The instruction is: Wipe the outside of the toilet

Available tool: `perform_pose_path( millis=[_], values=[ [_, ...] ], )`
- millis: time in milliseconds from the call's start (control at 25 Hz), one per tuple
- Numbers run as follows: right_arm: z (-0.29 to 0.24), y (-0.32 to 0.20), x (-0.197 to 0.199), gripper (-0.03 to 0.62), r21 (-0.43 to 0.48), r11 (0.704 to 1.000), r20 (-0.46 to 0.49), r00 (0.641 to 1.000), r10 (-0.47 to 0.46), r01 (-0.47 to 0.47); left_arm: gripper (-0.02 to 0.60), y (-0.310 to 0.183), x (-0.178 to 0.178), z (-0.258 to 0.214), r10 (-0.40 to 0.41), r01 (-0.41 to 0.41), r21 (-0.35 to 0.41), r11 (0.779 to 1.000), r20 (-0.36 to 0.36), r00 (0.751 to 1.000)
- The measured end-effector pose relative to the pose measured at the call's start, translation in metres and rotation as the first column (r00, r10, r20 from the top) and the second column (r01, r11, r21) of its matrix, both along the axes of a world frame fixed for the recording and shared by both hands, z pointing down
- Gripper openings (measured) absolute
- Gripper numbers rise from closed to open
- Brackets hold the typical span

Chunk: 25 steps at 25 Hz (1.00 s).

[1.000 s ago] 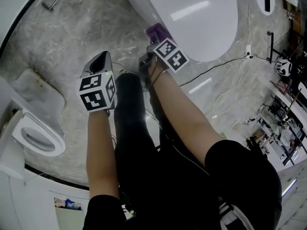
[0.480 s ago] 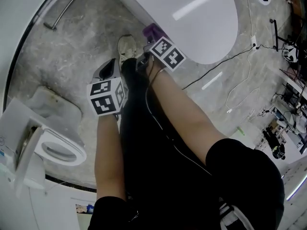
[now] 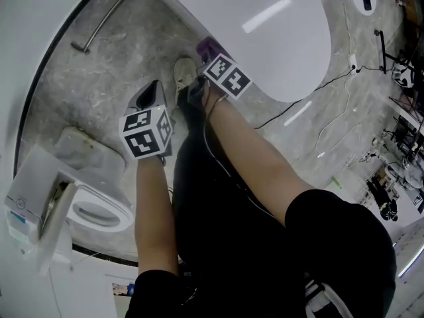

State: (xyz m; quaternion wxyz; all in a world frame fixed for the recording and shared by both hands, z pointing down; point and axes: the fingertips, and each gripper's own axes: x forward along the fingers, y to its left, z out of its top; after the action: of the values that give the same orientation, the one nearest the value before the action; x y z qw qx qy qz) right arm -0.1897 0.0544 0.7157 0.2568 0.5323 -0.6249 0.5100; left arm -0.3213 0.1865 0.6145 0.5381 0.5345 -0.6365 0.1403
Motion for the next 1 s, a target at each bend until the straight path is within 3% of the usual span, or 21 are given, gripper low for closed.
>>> perform_pose_path(
  millis=[360,600,800,1000],
  values=[
    [0.000,-0.024,-0.069,0.121,-0.030,0.998,0.010,0.999,-0.047,0.048,0.006,-0.025,-0.057,0.002,-0.061,0.061,-0.030,0.998,-0.015,0.998],
    [0.001,-0.035,-0.103,0.121,-0.021,1.000,0.015,1.000,-0.019,0.020,0.006,-0.023,-0.095,0.007,-0.079,0.078,-0.041,0.996,-0.008,0.997],
    [0.002,-0.040,-0.116,0.121,0.004,1.000,-0.046,0.999,-0.027,0.027,0.006,-0.033,-0.118,0.014,-0.034,0.032,-0.036,0.999,-0.030,0.999],
    [0.003,-0.046,-0.129,0.122,0.029,1.000,-0.090,0.996,0.007,-0.005,0.006,-0.040,-0.143,0.018,0.069,-0.070,-0.020,0.997,-0.038,0.997]
  ],
)
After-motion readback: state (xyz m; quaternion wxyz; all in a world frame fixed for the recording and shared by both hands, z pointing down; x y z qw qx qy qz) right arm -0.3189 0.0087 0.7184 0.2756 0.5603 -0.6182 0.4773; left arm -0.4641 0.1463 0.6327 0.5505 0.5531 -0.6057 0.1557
